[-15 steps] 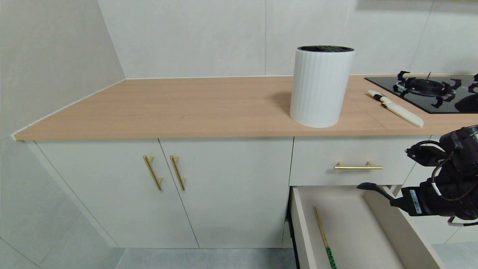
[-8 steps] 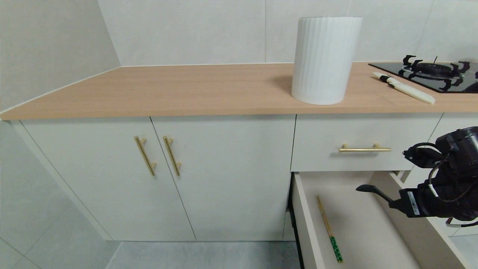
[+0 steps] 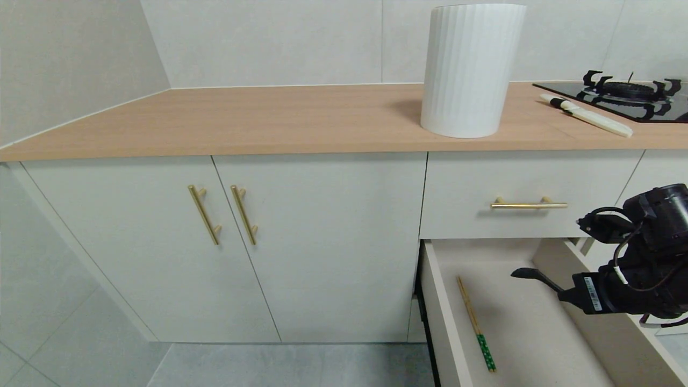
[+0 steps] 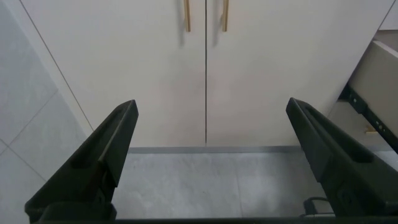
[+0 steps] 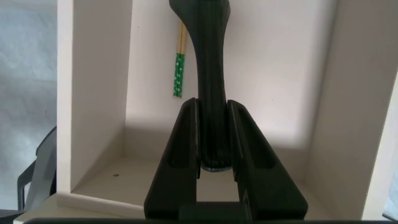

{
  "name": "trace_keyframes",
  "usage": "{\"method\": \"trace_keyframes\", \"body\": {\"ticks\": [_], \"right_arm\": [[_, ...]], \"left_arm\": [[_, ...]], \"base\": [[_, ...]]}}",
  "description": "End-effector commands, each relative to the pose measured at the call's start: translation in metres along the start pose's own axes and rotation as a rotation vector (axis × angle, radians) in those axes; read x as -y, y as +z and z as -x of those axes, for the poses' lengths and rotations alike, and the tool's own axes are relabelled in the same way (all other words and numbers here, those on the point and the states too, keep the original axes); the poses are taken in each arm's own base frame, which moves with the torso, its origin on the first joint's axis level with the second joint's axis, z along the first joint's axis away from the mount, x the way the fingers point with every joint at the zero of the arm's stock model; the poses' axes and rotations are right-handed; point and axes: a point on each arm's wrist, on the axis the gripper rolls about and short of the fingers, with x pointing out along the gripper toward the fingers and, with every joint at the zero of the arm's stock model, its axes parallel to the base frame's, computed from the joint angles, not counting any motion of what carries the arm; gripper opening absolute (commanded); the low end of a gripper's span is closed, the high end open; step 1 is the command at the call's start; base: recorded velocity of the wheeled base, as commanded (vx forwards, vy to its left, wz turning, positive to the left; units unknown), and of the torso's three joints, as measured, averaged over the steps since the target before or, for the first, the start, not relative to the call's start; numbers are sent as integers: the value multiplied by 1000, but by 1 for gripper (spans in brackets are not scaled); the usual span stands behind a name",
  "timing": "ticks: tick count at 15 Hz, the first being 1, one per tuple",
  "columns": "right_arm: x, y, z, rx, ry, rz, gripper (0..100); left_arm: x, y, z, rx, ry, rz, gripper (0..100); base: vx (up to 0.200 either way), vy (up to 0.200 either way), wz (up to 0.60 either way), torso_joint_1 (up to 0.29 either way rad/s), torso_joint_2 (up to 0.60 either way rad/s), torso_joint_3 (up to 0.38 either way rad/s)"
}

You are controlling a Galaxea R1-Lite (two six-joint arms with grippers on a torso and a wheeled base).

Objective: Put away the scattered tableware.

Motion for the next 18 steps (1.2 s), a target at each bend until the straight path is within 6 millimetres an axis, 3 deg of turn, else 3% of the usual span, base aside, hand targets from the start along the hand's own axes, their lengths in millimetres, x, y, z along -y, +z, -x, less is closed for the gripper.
{"method": "trace_keyframes", "body": {"ticks": [1,5,7,13,15,18], "right_arm": [[1,0,-10,-32,-2,-2,0],[3,-1,-55,-85,-36,-7,0],[5,-5,-91,-74,-50,-13,0],[11,-32,-164,-126,-104,-17,0],[12,-41,-181,-142,-135,-22,0],[10,-47,-190,-163,-143,-13,0]], "left_arm": [[0,0,0,0,0,0,100],[0,0,0,0,0,0,100],[0,0,0,0,0,0,100],[0,0,0,0,0,0,100],[0,0,0,0,0,0,100],[0,0,0,0,0,0,100]], "base": [[0,0,0,0,0,0],[0,0,0,0,0,0],[0,0,0,0,0,0],[0,0,0,0,0,0],[0,0,0,0,0,0],[0,0,0,0,0,0]]}}
